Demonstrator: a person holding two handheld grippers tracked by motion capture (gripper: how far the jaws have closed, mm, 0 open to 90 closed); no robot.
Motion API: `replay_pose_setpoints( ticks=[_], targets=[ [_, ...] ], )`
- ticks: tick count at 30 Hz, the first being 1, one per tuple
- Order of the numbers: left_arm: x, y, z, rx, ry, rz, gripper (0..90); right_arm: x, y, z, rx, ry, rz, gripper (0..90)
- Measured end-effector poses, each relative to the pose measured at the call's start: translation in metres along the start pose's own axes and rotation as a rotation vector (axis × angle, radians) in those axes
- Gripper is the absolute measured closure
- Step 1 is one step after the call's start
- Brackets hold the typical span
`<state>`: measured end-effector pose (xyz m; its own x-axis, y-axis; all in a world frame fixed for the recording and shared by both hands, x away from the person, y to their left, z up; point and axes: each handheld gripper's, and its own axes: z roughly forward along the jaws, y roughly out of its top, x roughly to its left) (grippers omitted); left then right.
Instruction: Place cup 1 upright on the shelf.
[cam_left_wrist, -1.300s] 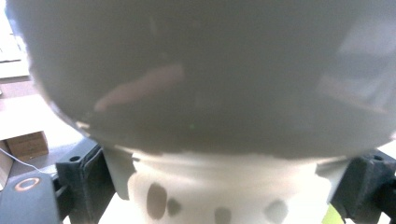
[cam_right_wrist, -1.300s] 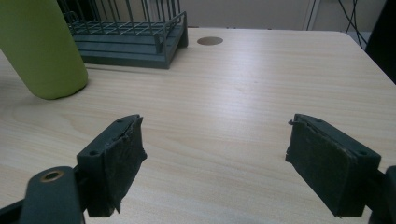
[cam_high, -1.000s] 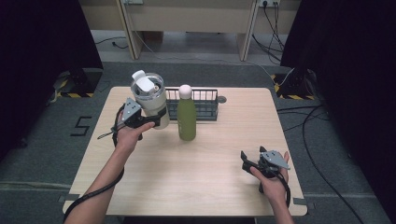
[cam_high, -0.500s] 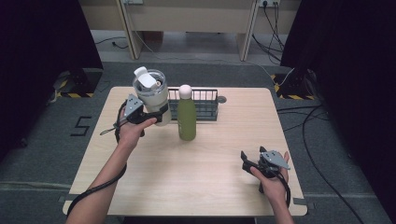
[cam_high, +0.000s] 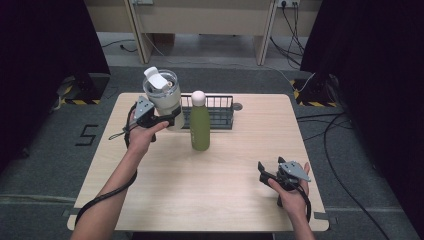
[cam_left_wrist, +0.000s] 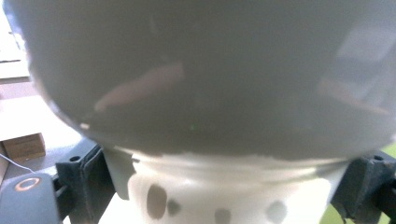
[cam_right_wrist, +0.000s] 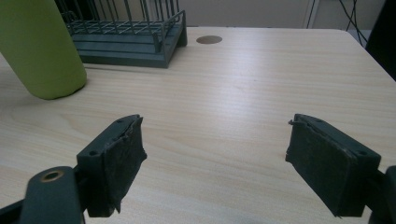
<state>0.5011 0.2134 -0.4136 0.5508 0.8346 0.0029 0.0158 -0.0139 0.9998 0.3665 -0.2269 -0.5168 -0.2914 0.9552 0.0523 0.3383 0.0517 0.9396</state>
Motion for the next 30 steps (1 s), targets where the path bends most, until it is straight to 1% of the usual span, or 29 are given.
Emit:
replay_pose_setpoints(
  ticks=[15,30],
  targets=[
    [0.006,0.009,0.011,-0.008,0.01,0.001,10.3,0.0,-0.001,0.001,0.0,-0.002,-0.001,18.3],
    [0.009,0.02,0.023,-0.015,0.011,0.003,10.3,-0.002,-0.002,0.001,0.002,-0.004,0.005,18.3]
  ],
)
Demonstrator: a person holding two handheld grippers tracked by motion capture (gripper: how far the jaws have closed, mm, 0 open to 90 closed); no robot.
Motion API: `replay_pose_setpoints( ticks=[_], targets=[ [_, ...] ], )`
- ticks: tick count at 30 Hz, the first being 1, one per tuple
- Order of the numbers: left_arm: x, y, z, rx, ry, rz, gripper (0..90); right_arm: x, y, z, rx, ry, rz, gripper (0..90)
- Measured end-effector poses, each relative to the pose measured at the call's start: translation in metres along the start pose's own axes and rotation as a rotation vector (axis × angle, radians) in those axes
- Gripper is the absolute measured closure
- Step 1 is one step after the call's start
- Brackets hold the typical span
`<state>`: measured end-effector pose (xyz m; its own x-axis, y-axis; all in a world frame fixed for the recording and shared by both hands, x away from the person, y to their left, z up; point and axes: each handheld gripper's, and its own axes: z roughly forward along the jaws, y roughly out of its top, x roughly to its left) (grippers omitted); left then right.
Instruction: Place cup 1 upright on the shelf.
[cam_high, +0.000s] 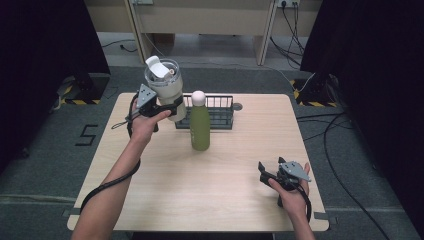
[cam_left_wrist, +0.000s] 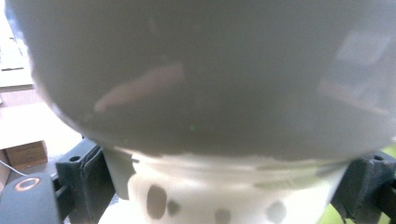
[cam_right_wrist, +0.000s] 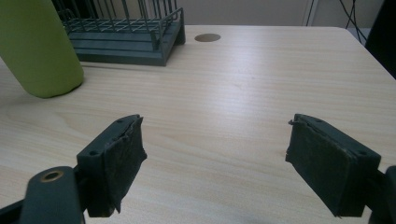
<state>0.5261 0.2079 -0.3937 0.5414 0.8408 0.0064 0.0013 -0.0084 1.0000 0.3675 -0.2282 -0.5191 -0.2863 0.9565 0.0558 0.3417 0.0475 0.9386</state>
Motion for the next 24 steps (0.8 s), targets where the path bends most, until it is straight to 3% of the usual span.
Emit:
replay_pose_setpoints(
  ticks=[24],
  targets=[
    [0.01,0.014,0.034,0.004,0.015,-0.01,10.3,-0.002,0.0,0.0,0.001,-0.001,0.002,18.3]
  ],
)
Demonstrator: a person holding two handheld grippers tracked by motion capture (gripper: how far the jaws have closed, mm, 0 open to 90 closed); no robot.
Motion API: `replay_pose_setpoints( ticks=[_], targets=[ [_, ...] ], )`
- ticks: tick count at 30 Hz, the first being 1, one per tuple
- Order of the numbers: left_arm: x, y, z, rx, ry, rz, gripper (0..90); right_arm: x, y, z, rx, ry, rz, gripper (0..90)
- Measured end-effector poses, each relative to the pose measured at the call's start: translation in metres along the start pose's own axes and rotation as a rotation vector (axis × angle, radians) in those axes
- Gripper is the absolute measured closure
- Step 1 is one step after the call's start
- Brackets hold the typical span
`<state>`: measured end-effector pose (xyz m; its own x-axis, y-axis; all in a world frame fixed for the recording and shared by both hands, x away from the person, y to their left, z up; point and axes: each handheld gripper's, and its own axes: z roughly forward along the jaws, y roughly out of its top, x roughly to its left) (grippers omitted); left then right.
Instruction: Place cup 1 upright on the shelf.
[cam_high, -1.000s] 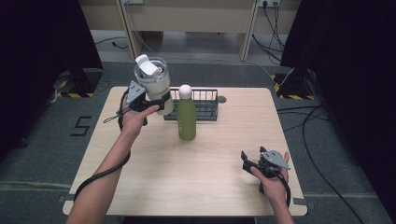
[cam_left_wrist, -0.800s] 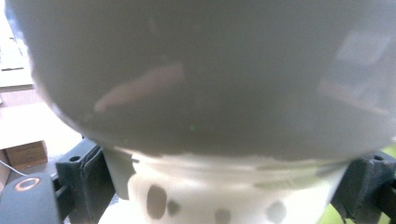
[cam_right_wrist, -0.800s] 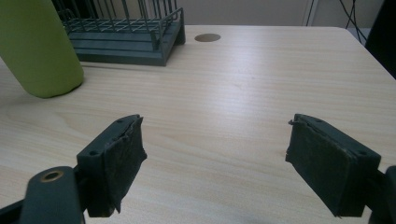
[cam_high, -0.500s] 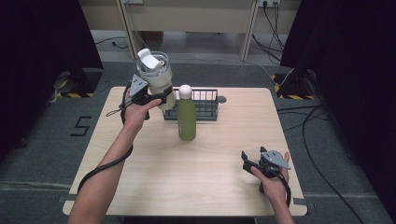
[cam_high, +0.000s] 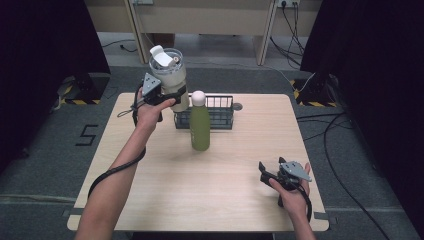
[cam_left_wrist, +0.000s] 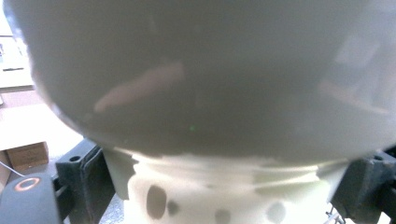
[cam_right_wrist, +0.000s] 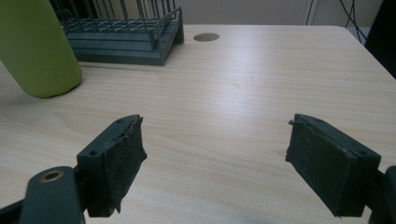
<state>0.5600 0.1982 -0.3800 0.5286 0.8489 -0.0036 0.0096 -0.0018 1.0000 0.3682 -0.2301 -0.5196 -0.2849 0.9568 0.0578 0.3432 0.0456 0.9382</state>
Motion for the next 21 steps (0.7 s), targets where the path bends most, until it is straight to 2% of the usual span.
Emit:
replay_pose_setpoints(
  ticks=[17,21],
  targets=[
    [0.0,-0.001,0.026,0.024,-0.004,-0.006,10.3,0.0,0.0,0.0,0.0,0.003,-0.004,18.3],
    [0.0,-0.003,0.032,0.037,-0.004,0.007,10.3,0.0,0.0,0.0,0.0,0.004,-0.004,18.3]
  ],
)
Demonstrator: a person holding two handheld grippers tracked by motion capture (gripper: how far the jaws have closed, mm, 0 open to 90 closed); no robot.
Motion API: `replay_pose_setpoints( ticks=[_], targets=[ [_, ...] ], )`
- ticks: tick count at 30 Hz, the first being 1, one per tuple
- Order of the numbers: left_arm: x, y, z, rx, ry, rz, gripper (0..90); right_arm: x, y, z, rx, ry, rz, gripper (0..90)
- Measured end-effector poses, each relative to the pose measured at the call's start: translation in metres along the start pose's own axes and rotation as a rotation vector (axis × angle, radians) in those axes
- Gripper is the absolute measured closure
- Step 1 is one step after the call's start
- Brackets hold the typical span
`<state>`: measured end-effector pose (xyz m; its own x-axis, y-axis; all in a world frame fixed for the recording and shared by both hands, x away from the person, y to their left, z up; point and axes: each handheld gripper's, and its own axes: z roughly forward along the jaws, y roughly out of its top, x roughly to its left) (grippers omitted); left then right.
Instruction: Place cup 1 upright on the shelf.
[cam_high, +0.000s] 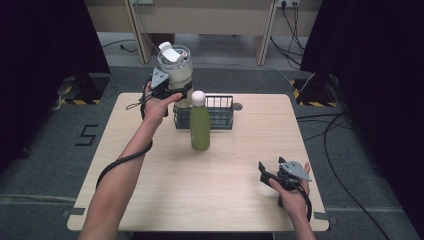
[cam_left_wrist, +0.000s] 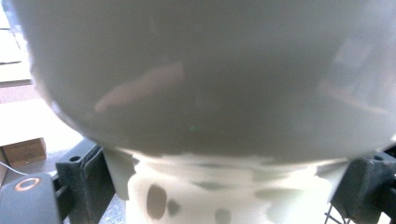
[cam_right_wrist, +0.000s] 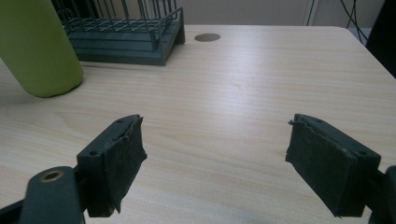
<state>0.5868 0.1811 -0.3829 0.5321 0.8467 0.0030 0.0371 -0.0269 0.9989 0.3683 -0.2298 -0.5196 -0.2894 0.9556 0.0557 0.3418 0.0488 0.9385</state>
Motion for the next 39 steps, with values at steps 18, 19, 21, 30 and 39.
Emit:
replay_pose_setpoints(
  ticks=[18,19,21,30,39],
  targets=[
    [-0.003,-0.012,0.017,0.039,-0.005,-0.003,10.3,0.0,0.0,0.0,0.002,0.002,0.002,18.3],
    [-0.003,-0.013,0.018,0.041,-0.005,-0.003,10.4,0.0,0.0,0.0,0.004,0.001,0.01,18.3],
    [-0.003,-0.014,0.019,0.043,-0.007,-0.003,10.3,0.0,0.0,0.0,0.002,0.002,0.003,18.3],
    [-0.005,-0.021,0.024,0.063,-0.004,0.0,10.3,0.0,0.0,0.0,0.003,0.002,0.003,18.3],
    [-0.01,-0.028,0.029,0.071,-0.009,-0.007,10.3,0.0,0.0,0.0,0.003,0.003,0.001,18.3]
  ],
)
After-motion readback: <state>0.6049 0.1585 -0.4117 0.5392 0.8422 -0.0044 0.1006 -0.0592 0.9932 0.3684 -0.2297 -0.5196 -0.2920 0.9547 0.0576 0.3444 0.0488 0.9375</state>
